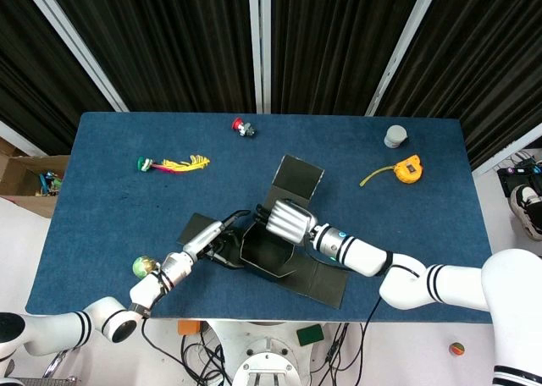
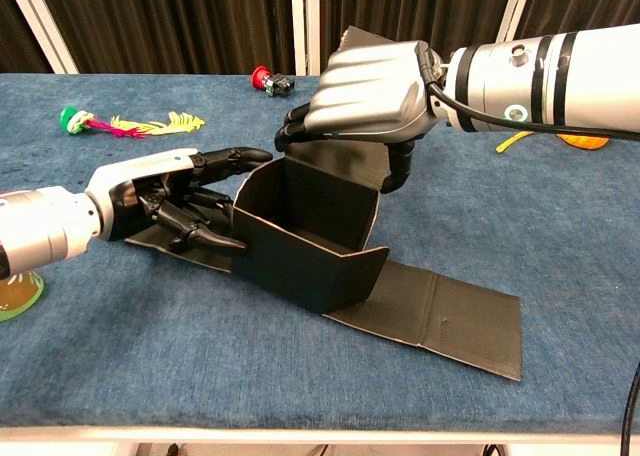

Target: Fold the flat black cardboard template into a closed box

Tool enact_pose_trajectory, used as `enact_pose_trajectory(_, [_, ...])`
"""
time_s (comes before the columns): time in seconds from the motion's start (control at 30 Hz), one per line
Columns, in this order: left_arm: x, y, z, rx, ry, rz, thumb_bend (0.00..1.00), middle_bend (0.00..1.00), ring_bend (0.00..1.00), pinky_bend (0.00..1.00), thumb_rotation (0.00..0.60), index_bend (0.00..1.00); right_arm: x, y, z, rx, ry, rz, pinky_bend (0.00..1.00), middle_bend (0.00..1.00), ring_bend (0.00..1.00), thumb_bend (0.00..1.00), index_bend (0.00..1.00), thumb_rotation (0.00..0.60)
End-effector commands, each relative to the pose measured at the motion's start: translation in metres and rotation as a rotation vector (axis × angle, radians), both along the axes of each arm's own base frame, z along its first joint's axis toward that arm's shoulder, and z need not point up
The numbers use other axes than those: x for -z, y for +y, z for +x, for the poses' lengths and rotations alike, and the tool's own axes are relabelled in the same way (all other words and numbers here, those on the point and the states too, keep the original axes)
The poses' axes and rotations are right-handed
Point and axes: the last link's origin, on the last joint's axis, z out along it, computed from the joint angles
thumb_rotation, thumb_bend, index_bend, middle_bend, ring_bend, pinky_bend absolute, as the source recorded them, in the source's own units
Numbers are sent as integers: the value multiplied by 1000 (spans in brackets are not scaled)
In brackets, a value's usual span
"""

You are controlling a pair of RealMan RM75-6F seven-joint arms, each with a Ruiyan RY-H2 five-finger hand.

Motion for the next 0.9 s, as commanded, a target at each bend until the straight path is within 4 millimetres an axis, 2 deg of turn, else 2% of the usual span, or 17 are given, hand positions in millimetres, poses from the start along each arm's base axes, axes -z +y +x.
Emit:
enact_pose_trajectory(0.03, [3,-4,-3,-15,-39,-67,37,0,449,869,600,0,1,0,2,-48,-6,3,1000,383,694,372,397,600])
enact_pose_trajectory(0.3, [8,-11,-5,-3,-72,-128,37,12,450,869,600,4,1,2,8,-123,-44,9,1000,379,694,372,397,600])
enact_pose_trajectory(0.67, [11,-14,-6,13,-71,-170,37,148,459,866,600,139,4,7,14,-166,-123,22,1000,355,694,371,393,600])
enact_pose_trajectory(0.8, [14,-14,-5,19,-62,-163,37,167,462,866,600,161,6,9,13,-146,-163,41,1000,301,694,372,310,600])
enact_pose_trajectory(0.9, [15,-14,-4,25,-52,-153,37,187,470,866,600,178,7,10,12,-108,-200,63,1000,222,692,371,153,600])
